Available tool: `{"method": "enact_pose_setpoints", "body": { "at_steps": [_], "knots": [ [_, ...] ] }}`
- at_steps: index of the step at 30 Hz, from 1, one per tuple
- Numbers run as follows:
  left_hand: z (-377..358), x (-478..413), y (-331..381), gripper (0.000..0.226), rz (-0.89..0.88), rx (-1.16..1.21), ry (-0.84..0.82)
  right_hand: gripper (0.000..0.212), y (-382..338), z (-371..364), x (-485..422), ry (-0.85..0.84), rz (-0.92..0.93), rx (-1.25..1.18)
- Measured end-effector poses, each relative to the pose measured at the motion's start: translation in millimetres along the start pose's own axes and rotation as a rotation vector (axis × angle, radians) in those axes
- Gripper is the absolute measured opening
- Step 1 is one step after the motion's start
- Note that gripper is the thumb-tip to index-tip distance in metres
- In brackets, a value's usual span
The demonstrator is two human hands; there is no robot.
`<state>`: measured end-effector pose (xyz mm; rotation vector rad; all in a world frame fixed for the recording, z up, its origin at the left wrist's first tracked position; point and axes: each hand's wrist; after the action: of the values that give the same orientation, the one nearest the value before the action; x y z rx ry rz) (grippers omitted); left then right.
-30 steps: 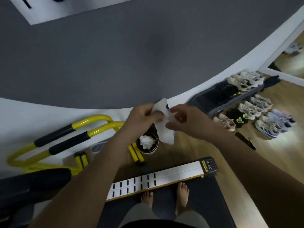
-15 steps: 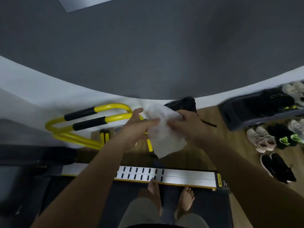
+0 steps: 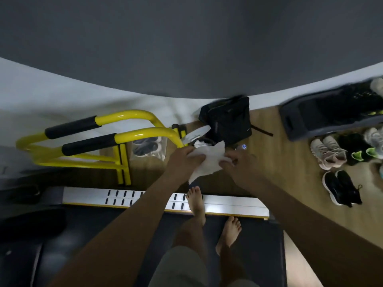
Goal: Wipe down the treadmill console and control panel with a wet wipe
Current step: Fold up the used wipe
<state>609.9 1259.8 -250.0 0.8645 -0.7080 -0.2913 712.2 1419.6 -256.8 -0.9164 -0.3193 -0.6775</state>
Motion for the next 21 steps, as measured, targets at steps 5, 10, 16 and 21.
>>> {"method": "enact_pose_setpoints", "body": {
  "at_steps": [5,10,16,21],
  "knots": [
    [3,-65,-42,0.010,0.136,0.232,-0.037,0.010,10,-28,-64,-0.049,-0.277,-0.350],
    [3,-112,-82,0.012,0.276,0.484,-0.066,0.017,20,-55,-115,-0.151,-0.598,-0.991],
    [-17,-155,-131,0.020,0.322,0.502,-0.017,0.017,42,-91,-161,-0.135,-0.715,-1.184],
    [-50,-190,-182,0.021,0.378,0.488,0.044,0.015,73,-130,-202,-0.080,-0.828,-1.195]
  ]
}}
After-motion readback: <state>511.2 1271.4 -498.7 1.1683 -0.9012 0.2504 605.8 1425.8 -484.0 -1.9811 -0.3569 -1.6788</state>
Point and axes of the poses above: each hand's wrist, its own x-axis away from the middle knuckle, its own z-axis out of the back of the hand, y = z × x, and after that the axes turned 8 degrees about -z, right-handed
